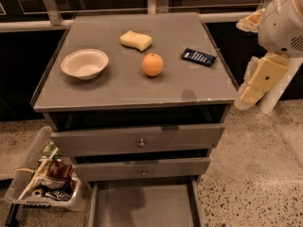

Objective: Place orange into bottom drawer

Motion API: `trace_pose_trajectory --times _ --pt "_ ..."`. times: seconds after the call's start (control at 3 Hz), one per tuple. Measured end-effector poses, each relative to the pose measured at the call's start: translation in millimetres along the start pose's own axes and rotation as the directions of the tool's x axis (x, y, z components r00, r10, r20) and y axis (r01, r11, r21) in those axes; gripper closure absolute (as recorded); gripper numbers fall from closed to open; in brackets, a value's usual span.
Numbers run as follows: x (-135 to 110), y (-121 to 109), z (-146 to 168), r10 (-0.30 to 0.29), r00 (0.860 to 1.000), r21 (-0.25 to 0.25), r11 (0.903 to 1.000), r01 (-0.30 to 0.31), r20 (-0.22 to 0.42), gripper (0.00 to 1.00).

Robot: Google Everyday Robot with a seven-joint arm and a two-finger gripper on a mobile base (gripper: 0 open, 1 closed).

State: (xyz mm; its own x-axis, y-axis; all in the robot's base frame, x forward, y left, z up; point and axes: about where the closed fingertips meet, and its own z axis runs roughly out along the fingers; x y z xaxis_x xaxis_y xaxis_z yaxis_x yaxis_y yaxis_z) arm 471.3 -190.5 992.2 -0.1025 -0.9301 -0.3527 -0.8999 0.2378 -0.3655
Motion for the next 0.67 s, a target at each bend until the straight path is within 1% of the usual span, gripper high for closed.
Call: trace_pose_trajectory --times 0.33,0.67 --pt "-15.4 -22.3 18.1 0.006 0.994 -0.005 1.0000 -0.006 0.106 0.00" --pt "-15.4 -22.3 18.1 0.006 0.994 -0.005 1.0000 -0.006 0.106 0.00"
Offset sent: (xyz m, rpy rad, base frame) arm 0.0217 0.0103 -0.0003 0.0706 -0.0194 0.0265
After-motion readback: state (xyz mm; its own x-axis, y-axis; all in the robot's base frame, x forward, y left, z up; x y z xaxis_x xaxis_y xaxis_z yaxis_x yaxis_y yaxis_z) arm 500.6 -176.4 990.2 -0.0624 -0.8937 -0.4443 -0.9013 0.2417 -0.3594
